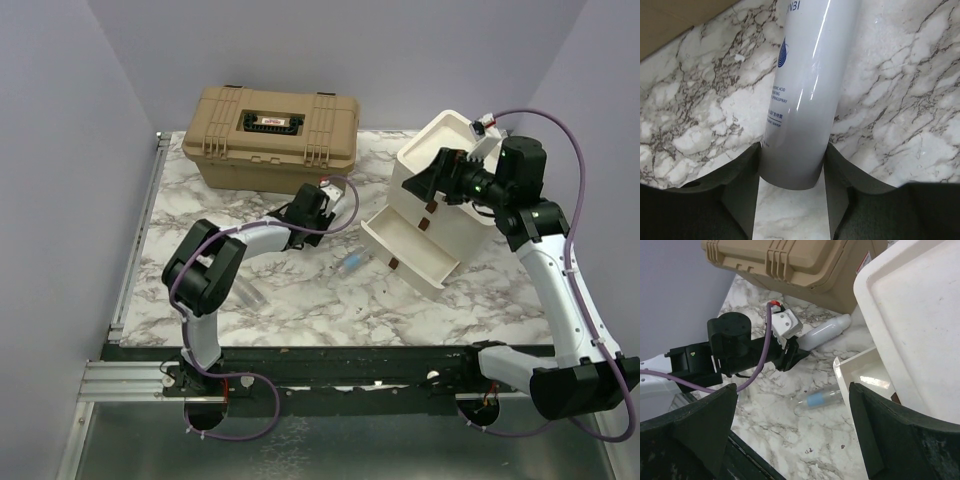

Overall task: Organize the makeup
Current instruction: Pick up the makeup from the center of the board.

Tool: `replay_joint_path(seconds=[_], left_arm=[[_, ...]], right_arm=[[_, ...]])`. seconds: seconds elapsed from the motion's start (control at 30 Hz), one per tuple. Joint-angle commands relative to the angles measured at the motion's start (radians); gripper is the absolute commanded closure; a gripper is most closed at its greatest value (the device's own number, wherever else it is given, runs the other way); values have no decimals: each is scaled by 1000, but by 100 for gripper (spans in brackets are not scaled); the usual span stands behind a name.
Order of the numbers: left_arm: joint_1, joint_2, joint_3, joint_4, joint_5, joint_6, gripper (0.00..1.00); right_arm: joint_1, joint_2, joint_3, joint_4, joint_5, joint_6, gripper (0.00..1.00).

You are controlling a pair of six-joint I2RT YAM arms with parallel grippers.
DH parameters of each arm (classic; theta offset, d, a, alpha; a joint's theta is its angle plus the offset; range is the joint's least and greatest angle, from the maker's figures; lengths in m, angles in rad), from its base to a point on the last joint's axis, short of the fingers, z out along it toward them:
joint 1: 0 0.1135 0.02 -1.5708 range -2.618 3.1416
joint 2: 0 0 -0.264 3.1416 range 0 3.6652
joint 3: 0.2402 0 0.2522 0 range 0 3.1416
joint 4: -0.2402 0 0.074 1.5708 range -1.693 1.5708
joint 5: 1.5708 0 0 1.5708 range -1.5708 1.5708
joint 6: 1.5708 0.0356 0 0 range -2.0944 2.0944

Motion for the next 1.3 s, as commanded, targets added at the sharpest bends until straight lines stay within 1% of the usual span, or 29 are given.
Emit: replay_joint_path(seconds=[0.0,0.13,0.27,0.43,0.6,0.7,0.9,1.03,1.17,1.27], left_arm=[[0,-80,-80,-23,23,-87,76],[-14,-171,-201,59,46,-190,78],[-15,-315,-318,169,67,-251,81],[-14,-516,-397,212,81,-292,82],[-15,-651,-444,276,113,-353,84],[-17,-678,-454,290,115,-376,85],[-16,-660,-461,261,116,-400,88],[-16,-703,-478,292,117,-438,91],[-16,-757,-473,297,104,-449,95],[-17,-798,-473,303,90,-481,96]], right_arm=[[4,-17,-24,8,-38,36,0],[4,-13,-46,59,-90,97,0],[4,-36,-82,136,-130,129,0],[3,-60,-91,174,-134,152,0],[4,-69,-124,233,-220,188,0],[4,-80,-141,251,-214,204,0],[4,-80,-128,208,-201,196,0],[4,-52,-115,180,-292,155,0],[3,9,-53,56,-335,62,0],[6,20,-58,66,-378,78,1]])
